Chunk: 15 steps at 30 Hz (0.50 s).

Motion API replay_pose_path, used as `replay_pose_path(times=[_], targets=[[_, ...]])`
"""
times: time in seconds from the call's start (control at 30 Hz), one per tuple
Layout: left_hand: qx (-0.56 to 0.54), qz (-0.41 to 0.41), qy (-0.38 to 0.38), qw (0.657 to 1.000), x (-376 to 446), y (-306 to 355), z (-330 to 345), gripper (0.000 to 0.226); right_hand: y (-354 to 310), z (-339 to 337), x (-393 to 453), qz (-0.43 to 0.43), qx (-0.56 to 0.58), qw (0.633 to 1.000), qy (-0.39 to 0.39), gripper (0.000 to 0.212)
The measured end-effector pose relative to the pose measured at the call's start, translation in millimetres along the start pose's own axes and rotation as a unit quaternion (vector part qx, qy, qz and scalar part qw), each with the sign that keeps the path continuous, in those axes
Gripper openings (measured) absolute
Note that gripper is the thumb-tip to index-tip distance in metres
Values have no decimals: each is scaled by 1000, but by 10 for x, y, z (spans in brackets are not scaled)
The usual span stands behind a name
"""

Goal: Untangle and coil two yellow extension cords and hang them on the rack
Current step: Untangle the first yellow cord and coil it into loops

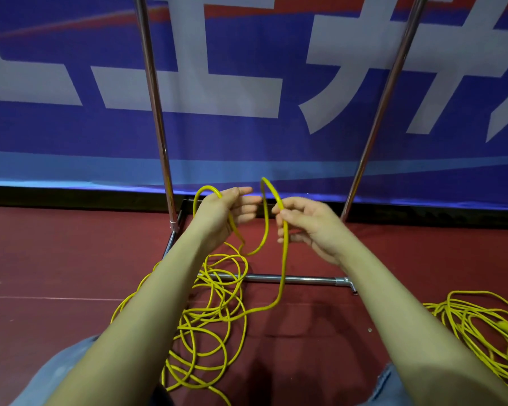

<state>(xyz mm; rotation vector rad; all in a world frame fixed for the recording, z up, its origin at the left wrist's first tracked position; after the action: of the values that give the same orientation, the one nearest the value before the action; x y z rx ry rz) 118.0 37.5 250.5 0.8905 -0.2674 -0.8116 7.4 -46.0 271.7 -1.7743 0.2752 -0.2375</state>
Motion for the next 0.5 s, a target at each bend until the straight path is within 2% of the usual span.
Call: replay_pose_path(times=[0.13,0.23,0.3,0.37,0.5], targets=[[68,-92,-5,993,-91,-207,47,51,-142,-158,35,-33,124,990,57,19],[56,-127,-30,990,-144,-357,159,57,-151,-182,56,-34,69,994,80,22],[51,-121,-40,991,-157,-384,202,55,-158,-145,49,-33,3,996,81,23],[42,-100,-52,993,-165,-363,245,51,-156,-57,32,-28,-37,998,51,22],[30,-40,-66,997,-140,-262,286,45,-62,79,0,1,-48,999,-18,23]])
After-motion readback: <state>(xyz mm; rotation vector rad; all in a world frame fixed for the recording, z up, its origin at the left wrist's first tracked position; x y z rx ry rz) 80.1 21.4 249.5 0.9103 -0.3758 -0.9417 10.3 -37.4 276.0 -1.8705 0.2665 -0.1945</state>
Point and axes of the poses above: each hand's wrist, its own x-axis towards the middle knuckle, its own z-axis out of the palm, y = z × x, the point moved 9 cm from there along x, towards the middle knuckle, and after that the axes turned 13 degrees about -x, right-handed, at the moved point
